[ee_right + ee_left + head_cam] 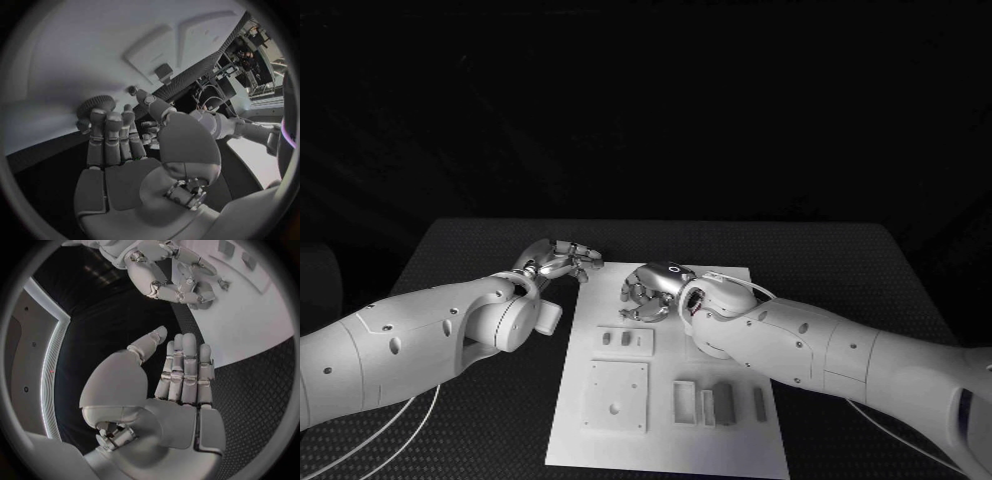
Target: Assemble the parts on the task board
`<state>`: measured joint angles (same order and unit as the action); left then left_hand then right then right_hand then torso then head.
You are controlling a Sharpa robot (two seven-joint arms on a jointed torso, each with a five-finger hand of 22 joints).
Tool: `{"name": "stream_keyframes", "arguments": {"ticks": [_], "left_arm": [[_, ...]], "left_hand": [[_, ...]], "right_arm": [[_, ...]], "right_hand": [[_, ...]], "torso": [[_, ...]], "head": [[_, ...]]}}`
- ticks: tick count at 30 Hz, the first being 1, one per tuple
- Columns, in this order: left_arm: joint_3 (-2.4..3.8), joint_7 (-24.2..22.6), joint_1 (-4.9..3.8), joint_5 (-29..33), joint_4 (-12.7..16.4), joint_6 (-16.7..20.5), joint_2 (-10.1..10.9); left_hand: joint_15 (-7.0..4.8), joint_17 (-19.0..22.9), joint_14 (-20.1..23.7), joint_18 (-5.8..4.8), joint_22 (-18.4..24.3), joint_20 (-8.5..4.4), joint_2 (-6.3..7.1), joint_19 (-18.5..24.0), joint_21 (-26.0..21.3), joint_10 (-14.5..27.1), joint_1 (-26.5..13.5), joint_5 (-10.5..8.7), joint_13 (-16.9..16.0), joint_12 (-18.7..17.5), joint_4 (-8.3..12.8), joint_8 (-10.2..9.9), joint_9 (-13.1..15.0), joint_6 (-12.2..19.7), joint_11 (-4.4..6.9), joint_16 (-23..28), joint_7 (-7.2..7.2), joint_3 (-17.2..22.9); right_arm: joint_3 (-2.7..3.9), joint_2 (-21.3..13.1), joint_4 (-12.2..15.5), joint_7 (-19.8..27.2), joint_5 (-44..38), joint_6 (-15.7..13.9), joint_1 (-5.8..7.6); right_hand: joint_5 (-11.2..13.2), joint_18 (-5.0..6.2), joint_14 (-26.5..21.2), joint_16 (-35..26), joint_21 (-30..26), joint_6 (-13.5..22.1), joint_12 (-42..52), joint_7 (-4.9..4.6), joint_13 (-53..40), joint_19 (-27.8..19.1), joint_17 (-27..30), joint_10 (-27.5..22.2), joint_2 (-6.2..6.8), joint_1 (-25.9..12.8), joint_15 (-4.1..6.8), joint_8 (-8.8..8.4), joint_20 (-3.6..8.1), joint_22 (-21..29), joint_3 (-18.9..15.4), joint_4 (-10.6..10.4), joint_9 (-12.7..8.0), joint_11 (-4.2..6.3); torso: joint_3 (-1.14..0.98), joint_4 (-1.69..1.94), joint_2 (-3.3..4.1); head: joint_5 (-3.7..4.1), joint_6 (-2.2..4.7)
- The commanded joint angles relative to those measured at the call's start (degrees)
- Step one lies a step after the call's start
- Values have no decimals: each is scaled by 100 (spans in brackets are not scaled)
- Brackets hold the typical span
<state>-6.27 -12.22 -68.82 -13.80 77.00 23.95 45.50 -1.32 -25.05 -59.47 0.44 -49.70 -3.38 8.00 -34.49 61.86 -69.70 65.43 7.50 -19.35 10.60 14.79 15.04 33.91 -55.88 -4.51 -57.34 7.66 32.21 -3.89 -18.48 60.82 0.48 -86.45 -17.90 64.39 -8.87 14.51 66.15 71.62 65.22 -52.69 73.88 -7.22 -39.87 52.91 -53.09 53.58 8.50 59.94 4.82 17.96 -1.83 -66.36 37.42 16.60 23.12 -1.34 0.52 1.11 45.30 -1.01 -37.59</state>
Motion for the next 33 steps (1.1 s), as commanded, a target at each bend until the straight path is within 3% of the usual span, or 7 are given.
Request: {"name": "stream_keyframes", "arguments": {"ticks": [1,19,33], "left_arm": [[2,-118,-16,112,20,80,7],[1,-90,-21,132,20,70,17],[1,-78,-23,132,33,42,22]], "left_hand": [[6,8,28,3,8,-341,-2,34,-24,44,-55,19,-6,38,-43,37,-8,27,-2,32,-7,2],[12,17,26,-2,13,-339,4,37,-35,76,-57,6,-1,38,-50,30,-15,53,-12,56,3,5],[14,21,24,-3,14,-338,-3,38,-40,83,-48,3,-1,43,-50,31,-16,57,-13,65,4,12]], "right_arm": [[-12,-14,6,-21,-82,134,-14],[-49,41,-14,-57,-183,165,-37],[-109,65,-30,-83,-236,210,-62]], "right_hand": [[-39,49,29,34,31,-79,42,-38,-13,35,-13,32,-3,-48,9,19,12,-8,27,-7,-8,11],[-81,49,1,54,54,-292,51,27,-75,17,-44,4,-12,-115,59,123,31,-13,10,1,30,68],[53,49,3,57,72,-480,31,99,-114,10,-57,24,-29,-103,121,212,50,-9,26,7,66,136]], "torso": [[26,10,22],[30,13,35],[35,5,42]], "head": [[4,-7],[6,-23],[2,-47]]}}
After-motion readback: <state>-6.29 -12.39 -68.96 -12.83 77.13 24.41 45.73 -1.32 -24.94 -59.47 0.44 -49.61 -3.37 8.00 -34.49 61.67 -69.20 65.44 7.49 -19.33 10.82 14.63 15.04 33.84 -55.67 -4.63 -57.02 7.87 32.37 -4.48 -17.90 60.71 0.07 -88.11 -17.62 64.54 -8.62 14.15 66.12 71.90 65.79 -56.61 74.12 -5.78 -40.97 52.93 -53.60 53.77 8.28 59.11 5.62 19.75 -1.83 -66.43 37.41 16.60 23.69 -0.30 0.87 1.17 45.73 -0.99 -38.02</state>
